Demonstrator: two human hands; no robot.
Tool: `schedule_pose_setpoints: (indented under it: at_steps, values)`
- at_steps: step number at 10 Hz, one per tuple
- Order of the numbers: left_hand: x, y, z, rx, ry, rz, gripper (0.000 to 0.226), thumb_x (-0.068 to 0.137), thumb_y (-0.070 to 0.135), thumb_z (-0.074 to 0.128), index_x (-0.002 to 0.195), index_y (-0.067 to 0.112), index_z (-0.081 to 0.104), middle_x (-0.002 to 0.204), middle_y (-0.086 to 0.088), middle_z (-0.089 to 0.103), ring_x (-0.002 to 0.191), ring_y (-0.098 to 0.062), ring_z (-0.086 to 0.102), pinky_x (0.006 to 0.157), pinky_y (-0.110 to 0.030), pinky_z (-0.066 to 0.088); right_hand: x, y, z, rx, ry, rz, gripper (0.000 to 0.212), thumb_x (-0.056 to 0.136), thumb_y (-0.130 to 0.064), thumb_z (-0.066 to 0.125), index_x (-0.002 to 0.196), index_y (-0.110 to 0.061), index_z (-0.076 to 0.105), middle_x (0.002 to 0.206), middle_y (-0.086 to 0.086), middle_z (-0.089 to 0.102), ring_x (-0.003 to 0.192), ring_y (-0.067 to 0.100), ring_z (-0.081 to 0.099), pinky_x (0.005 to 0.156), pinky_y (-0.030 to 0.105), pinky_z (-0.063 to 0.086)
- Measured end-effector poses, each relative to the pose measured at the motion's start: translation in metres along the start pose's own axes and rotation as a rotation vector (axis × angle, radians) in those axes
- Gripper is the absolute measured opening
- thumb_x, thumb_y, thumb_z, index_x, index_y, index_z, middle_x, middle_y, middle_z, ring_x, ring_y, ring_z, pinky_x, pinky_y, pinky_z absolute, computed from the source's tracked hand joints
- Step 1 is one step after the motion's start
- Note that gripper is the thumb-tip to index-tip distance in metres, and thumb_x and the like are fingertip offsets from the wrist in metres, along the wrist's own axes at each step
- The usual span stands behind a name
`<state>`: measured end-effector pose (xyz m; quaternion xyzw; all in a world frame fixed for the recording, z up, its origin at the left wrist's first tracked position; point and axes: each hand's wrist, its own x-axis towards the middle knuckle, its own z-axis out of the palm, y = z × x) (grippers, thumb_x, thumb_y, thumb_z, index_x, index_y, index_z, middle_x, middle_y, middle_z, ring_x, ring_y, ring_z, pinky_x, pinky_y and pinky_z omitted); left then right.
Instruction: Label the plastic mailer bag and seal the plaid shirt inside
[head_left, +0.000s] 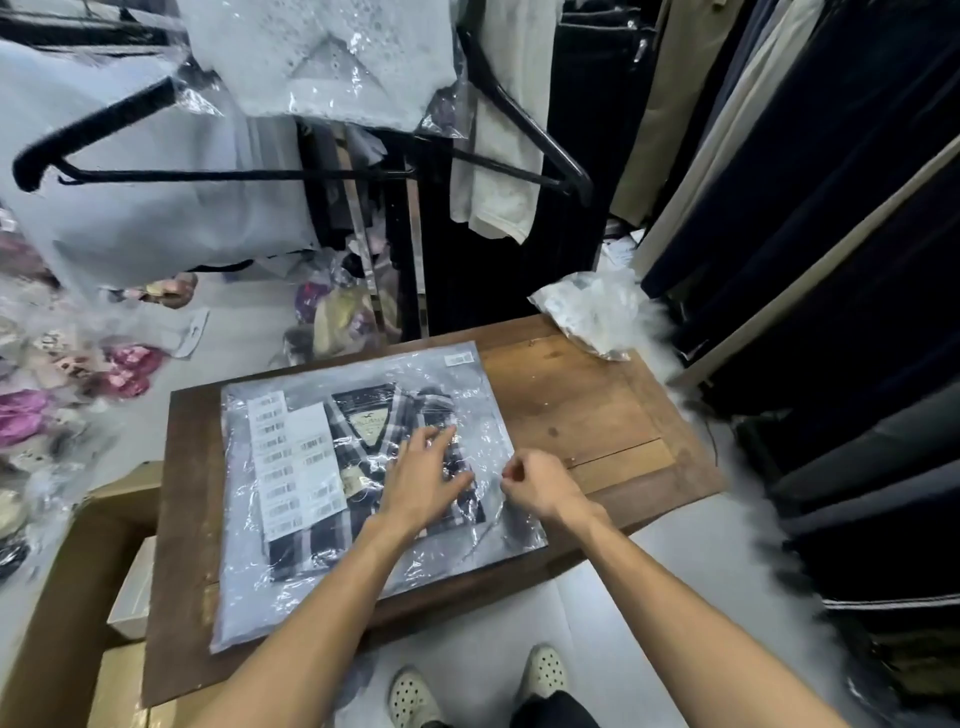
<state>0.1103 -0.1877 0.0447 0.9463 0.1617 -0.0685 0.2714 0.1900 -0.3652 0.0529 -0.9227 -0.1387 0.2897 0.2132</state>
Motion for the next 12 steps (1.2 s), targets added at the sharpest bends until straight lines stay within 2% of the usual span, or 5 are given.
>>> schedule_pose_setpoints:
  at_steps: [1,3,10,11,12]
  values:
    - [-0.016,-0.062,-0.024,0.064,0.222,-0.206,0.061,0.088,0.048,0.066,0.145,0.036,0.047,0.155,-0.007,0.039,0.14,-0.032,0.035,0.113,-0.058,0.033,0.009,-0.037,0.023,-0.048,0.036,-0.201,0.039,0.093,-0.034,0.064,0.13,-0.021,0.061,0.132,0.005,0.053,0.126,0.025,0.05,0.107,0.041,0.042]
    - [-0.045,-0.12,-0.035,0.051,0.063,-0.576,0.075,0.084,0.069,0.058,0.149,0.036,0.038,0.159,-0.018,0.024,0.14,-0.046,0.027,0.111,-0.061,0.032,0.026,-0.068,0.054,-0.243,-0.019,-0.262,0.064,0.096,-0.053,0.051,0.154,-0.032,0.034,0.168,0.003,0.016,0.153,0.032,0.014,0.123,0.052,0.019]
    - [-0.026,-0.037,-0.009,-0.137,0.111,-0.43,0.077,0.076,0.085,0.049,0.141,0.045,0.048,0.157,-0.003,0.03,0.134,-0.029,0.043,0.109,-0.058,0.037,0.048,0.005,-0.009,-0.233,-0.027,-0.212,0.066,0.091,-0.051,0.057,0.153,-0.034,0.039,0.169,-0.002,0.018,0.153,0.026,0.019,0.123,0.051,0.021]
    - [-0.022,-0.049,-0.021,-0.149,0.218,-0.401,0.066,0.079,0.078,0.051,0.135,0.043,0.054,0.153,-0.001,0.038,0.125,-0.025,0.053,0.107,-0.056,0.04,0.058,-0.008,-0.02,-0.236,-0.043,-0.18,0.054,0.092,-0.05,0.058,0.142,-0.029,0.055,0.156,0.002,0.042,0.137,0.026,0.043,0.115,0.046,0.033]
    - [-0.013,-0.053,-0.037,-0.167,0.196,-0.379,0.055,0.085,0.066,0.058,0.131,0.036,0.059,0.146,-0.001,0.049,0.124,-0.021,0.054,0.103,-0.048,0.044,0.065,-0.02,-0.027,-0.13,-0.095,-0.132,0.038,0.095,-0.048,0.059,0.119,-0.021,0.069,0.122,0.003,0.069,0.093,0.015,0.061,0.09,0.035,0.049]
